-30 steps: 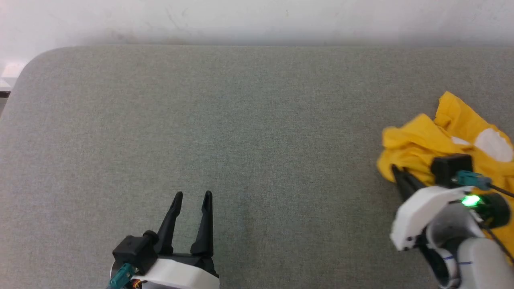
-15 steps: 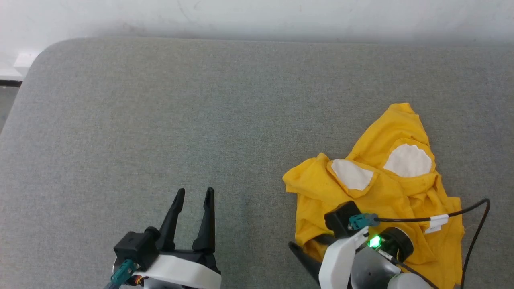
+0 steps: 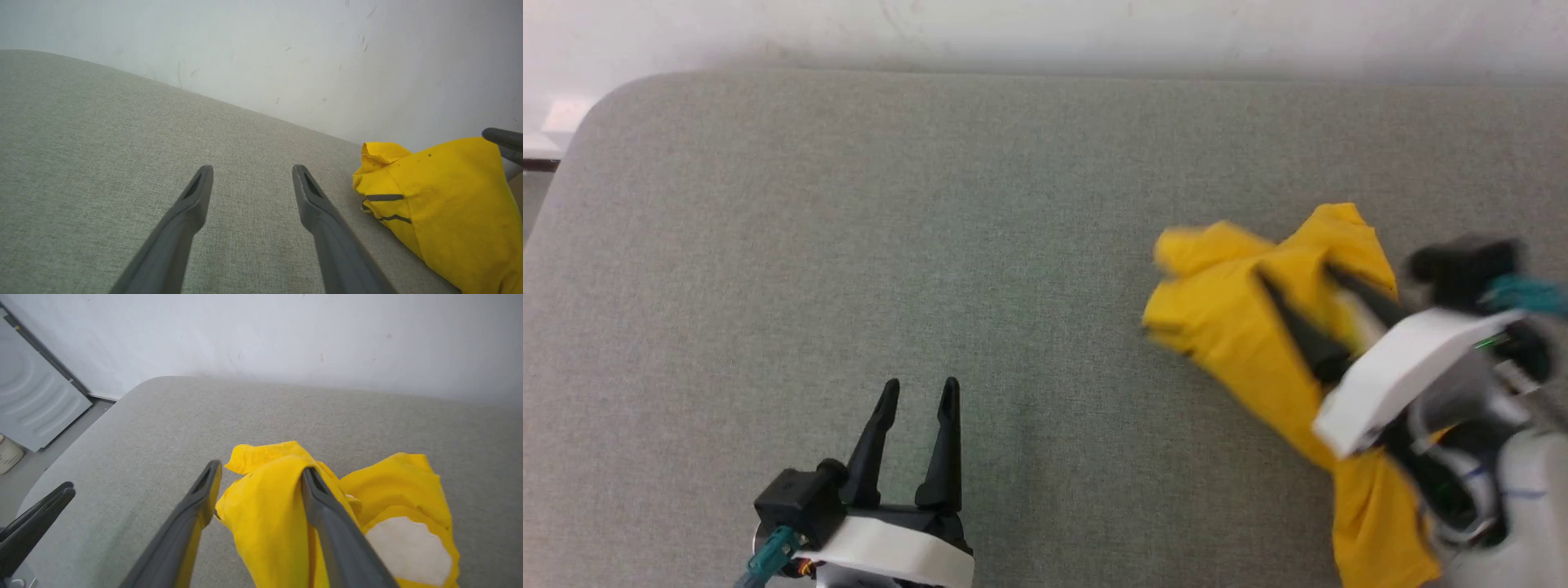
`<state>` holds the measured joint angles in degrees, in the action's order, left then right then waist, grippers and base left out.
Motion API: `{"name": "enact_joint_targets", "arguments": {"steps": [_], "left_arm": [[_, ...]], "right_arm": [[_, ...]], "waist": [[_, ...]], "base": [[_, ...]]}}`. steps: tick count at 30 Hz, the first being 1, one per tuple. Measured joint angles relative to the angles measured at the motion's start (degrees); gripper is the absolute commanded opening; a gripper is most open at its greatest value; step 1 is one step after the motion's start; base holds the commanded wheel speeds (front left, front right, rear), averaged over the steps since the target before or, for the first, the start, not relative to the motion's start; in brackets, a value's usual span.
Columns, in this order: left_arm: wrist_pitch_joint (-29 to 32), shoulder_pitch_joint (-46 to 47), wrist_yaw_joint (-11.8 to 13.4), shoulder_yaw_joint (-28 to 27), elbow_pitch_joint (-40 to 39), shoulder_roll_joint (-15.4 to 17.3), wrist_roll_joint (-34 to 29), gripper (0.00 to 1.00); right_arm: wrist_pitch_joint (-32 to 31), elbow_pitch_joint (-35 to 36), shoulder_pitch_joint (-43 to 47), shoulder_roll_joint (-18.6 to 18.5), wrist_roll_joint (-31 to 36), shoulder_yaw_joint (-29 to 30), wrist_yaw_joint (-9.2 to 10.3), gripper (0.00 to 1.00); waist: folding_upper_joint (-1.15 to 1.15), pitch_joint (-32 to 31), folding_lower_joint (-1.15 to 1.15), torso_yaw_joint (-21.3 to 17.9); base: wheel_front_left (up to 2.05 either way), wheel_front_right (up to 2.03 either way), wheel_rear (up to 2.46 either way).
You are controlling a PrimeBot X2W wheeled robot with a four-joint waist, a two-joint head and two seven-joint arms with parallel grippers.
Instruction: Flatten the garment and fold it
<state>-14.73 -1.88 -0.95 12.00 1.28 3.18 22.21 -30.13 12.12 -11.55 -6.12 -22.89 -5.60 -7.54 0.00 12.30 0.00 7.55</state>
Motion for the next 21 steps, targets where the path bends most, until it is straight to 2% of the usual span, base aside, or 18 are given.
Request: {"name": "enact_joint_targets", "arguments": {"steps": [5,8,11,13,21], "left_arm": [[0.0,1.21,-0.02,0.73,0.04,-0.03,-0.01,1.0],[0.0,1.55,-0.01,0.89,0.08,-0.05,-0.01,1.0],[0.0,2.04,-0.01,1.47,0.2,-0.07,0.01,1.0],[0.0,2.32,-0.01,1.72,0.19,-0.11,0.02,1.0],[0.0,3.01,0.0,2.77,0.31,-0.14,0.03,1.0]], "right_arm": [[1.88,-2.41,-5.84,-1.0,4.67,8.03,0.01,1.0],[2.7,-4.94,-9.27,-1.83,7.78,10.92,0.01,1.0],[3.59,-8.73,-10.61,-5.02,12.49,12.05,0.01,1.0],[3.61,-11.63,-10.64,-5.78,14.25,13.03,0.01,1.0],[5.28,-20.64,-10.64,-6.12,20.0,15.9,0.0,1.0]], "waist": [[0.0,1.75,0.0,1.01],[0.0,2.87,0.0,1.74],[0.0,3.8,0.01,2.7],[0.0,4.27,0.01,3.42],[0.0,5.91,0.01,5.43]], "base": [[0.0,0.0,0.0],[0.0,0.0,0.0],[0.0,0.0,0.0],[0.0,0.0,0.0],[0.0,0.0,0.0]]}}
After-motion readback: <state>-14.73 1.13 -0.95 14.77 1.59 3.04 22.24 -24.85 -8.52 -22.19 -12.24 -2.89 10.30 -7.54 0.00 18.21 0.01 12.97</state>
